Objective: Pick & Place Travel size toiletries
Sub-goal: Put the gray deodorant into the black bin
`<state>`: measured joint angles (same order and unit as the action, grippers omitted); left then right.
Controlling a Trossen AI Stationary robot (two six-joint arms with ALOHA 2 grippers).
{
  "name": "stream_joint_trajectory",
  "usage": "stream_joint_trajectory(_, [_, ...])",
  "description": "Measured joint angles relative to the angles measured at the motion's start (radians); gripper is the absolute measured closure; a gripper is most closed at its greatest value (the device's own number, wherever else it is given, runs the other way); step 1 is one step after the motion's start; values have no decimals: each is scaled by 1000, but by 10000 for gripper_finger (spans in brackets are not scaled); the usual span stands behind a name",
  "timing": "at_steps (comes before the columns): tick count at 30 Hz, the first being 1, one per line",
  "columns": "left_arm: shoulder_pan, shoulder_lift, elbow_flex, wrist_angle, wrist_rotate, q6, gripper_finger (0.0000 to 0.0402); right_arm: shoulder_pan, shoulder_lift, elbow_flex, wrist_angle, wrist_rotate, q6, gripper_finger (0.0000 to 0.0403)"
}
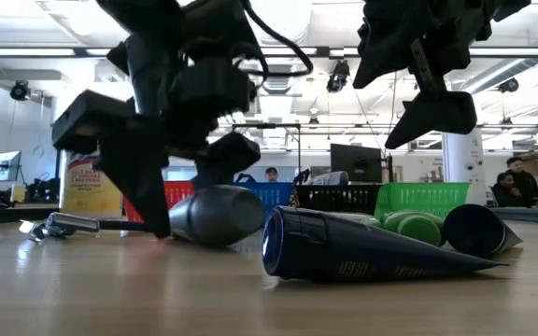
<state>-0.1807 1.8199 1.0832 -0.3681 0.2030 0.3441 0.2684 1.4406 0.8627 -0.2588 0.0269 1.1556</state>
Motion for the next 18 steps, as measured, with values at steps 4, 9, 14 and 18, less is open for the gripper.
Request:
stream_joint_trajectory(4, [0, 13, 5, 0, -6, -25, 120, 0, 0, 0, 0, 1, 8, 39])
stream_joint_trajectory(9, [0, 12, 5, -1, -6, -38, 180, 0, 0, 0, -2, 3, 7, 39])
stream_joint_trajectory(14, [-17, 10, 7, -8, -27, -82, 207, 0, 0, 0, 2, -8, 5, 39])
stream_joint_trajectory(18, [-42, 6, 35, -45, -91, -128, 207, 0, 0, 0, 6, -54, 72, 39])
